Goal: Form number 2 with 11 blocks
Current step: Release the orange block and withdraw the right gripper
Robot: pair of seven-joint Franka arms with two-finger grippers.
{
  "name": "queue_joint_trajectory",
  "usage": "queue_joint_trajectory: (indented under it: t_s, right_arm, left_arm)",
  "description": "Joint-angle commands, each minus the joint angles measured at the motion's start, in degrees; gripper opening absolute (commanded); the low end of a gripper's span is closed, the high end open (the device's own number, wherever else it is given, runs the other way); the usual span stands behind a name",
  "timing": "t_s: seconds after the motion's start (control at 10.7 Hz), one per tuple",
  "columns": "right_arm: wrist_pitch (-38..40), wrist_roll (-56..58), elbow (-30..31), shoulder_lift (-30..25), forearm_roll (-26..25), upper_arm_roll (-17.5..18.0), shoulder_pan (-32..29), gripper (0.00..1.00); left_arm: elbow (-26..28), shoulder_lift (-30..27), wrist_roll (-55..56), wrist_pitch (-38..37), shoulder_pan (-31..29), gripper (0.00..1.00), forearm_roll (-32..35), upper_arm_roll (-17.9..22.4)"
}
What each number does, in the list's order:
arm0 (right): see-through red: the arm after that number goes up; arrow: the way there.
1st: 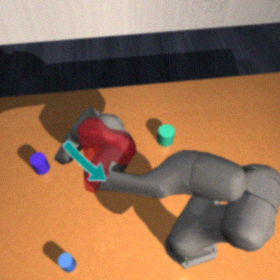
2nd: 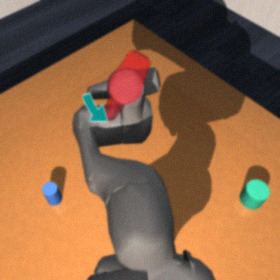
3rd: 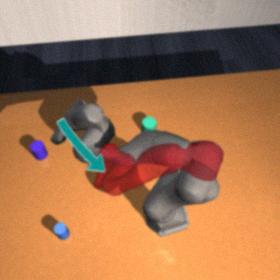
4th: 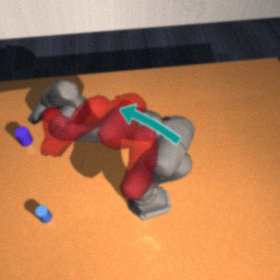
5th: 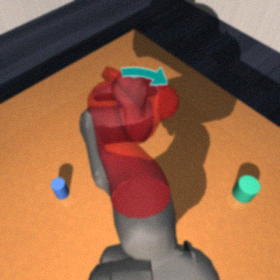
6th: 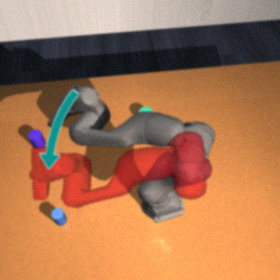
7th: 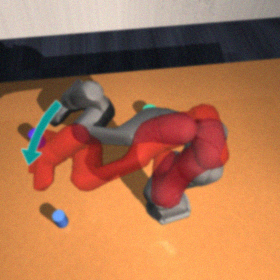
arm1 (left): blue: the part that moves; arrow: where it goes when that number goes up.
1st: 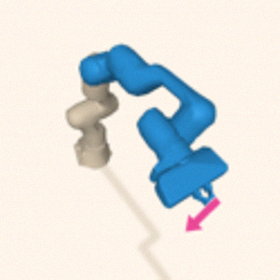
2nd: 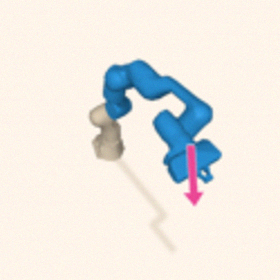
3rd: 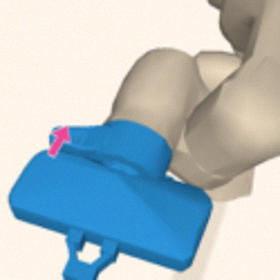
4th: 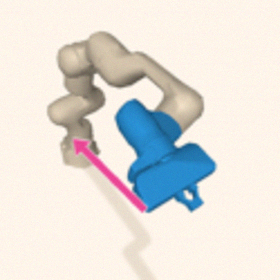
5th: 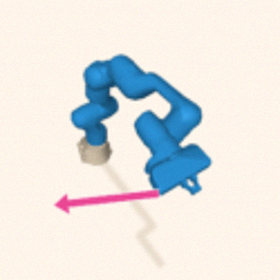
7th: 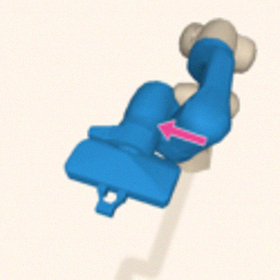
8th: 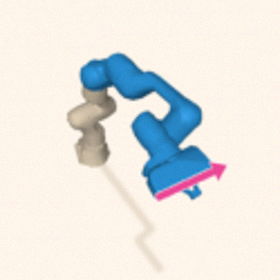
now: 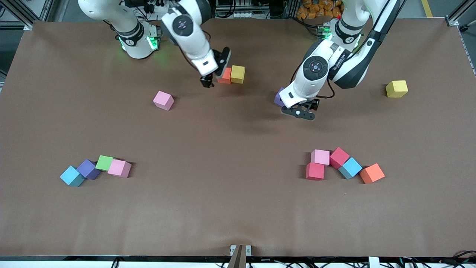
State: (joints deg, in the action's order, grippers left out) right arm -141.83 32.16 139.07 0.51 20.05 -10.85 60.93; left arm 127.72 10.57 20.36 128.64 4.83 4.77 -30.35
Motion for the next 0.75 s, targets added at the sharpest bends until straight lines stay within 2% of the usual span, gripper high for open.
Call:
queue_joint_trajectory:
  t_s: [0.0, 0.09, 0.19, 0.28, 0.47, 0.65]
  right_arm:
    - [5.1, -1.8, -2.9, -2.4, 0.3, 0.0, -8.6, 1.0]
    - [5.3, -1.7, -4.5, -2.3, -0.4, 0.1, -13.3, 1.0]
    - [7.4, -1.8, -6.5, -2.1, -3.2, 0.4, -18.2, 1.0]
    - [12.5, -1.9, -11.1, -1.5, -6.4, 0.7, -23.2, 1.0]
    - [23.7, -2.1, -20.5, 1.6, -8.5, 0.7, -33.0, 1.0]
    - [25.1, -2.0, -25.5, 5.2, -10.5, 0.7, -41.6, 1.0]
  left_arm:
    - [-0.4, -0.9, -1.0, -0.1, -0.2, 1.0, -1.4, -0.1]
    - [-0.5, -0.8, -1.0, -0.1, -0.2, 1.0, -1.4, -0.1]
    - [-0.4, -1.0, -1.0, -0.1, -0.2, 1.0, -1.4, -0.1]
    - [-0.3, -1.1, -1.0, -0.1, -0.2, 1.0, -1.4, -0.1]
    - [-0.5, -0.5, -0.9, -0.1, 0.0, 1.0, -1.4, -0.1]
    - [-0.5, -0.6, -1.0, -0.1, 0.4, 1.0, -1.5, -1.7]
